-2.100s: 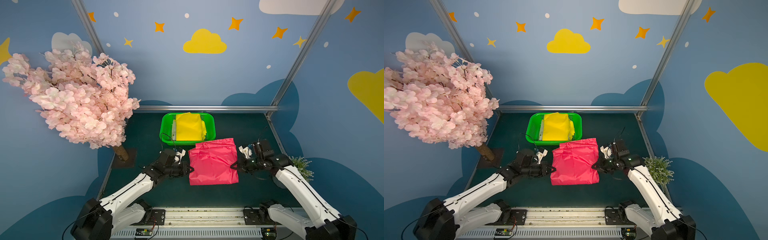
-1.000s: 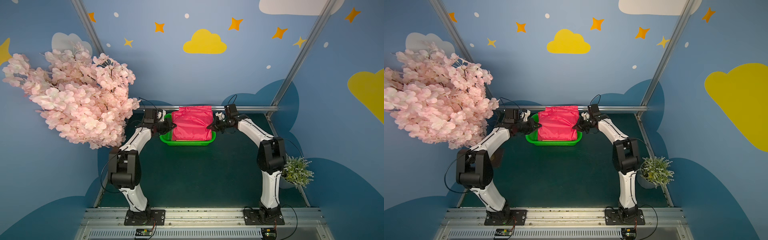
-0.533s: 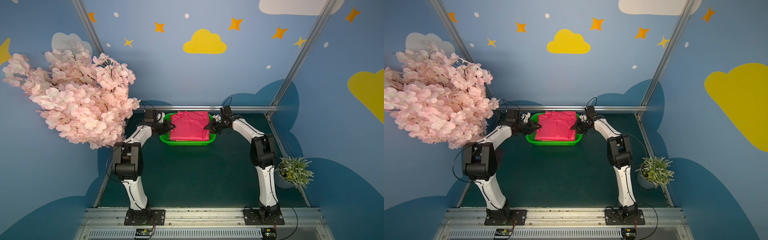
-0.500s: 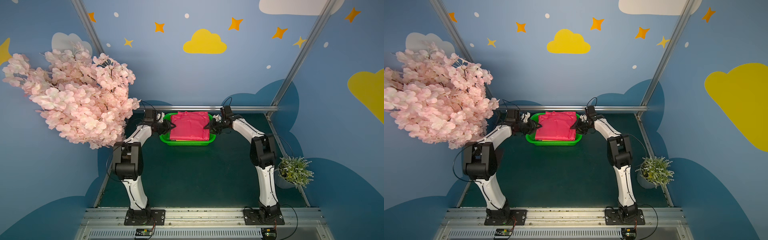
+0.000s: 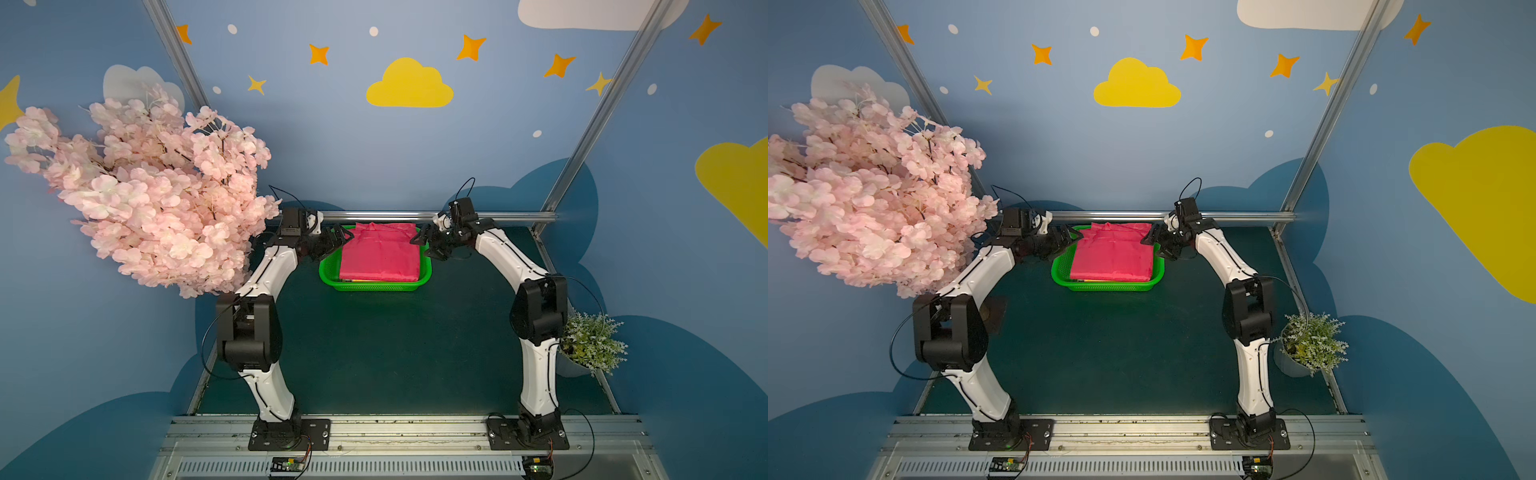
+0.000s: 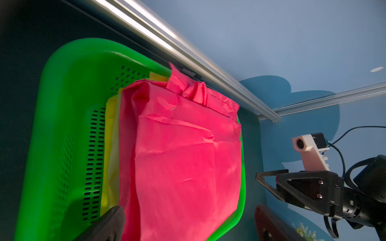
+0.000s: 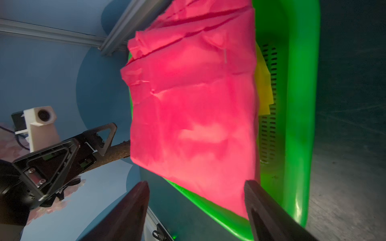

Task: Put the folded raincoat in the basket
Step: Place the raincoat in the basket.

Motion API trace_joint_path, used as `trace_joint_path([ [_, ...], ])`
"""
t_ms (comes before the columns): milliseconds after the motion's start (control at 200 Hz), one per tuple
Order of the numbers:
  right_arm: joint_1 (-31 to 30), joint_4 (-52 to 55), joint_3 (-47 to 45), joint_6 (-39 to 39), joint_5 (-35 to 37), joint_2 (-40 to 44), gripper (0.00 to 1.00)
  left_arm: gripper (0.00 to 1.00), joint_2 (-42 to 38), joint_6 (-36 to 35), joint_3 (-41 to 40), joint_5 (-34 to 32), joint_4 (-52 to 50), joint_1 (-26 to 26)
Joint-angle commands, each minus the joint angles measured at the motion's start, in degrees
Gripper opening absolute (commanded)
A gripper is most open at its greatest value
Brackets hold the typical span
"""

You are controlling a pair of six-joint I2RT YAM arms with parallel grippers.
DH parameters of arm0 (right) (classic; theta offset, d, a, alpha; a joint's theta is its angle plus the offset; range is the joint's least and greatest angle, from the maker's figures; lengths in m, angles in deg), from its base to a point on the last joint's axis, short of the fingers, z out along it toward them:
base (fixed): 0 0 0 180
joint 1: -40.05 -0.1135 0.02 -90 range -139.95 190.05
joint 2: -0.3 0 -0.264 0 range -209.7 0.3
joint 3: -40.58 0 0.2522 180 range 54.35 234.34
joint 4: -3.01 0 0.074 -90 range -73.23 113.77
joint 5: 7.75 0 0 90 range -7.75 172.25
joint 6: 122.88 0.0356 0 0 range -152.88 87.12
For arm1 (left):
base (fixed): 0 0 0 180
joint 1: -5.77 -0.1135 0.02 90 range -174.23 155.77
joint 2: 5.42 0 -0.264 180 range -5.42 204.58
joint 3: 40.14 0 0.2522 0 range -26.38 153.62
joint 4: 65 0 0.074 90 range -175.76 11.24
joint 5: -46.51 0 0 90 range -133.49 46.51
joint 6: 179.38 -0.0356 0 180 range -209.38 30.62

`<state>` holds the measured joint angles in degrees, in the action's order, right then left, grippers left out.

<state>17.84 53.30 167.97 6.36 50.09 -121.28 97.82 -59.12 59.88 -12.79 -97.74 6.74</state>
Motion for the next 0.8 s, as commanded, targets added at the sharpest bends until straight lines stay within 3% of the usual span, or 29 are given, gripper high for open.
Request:
trace_joint_path([
  [0,-1.6,1.0,2.0,-1.6,-0.8,1.6,0.77,1.0,-1.6,1.4,1.5,2.5,1.6,3.3],
  [275,-3.8,-3.3,3.9,1.0,-5.9,-5.5,0.77,1.0,4.0,7.3,1.4,5.7,8.9,6.5],
  [466,-4.1,-8.7,1.3,2.7,-9.3,-10.0,0.77,1.0,7.6,6.0,-2.6,5.3,10.9,5.6],
  [791,-3.8,-8.7,-0.9,2.4,-8.8,-11.9,0.76,1.0,8.0,3.6,-10.0,3.5,12.1,3.7],
])
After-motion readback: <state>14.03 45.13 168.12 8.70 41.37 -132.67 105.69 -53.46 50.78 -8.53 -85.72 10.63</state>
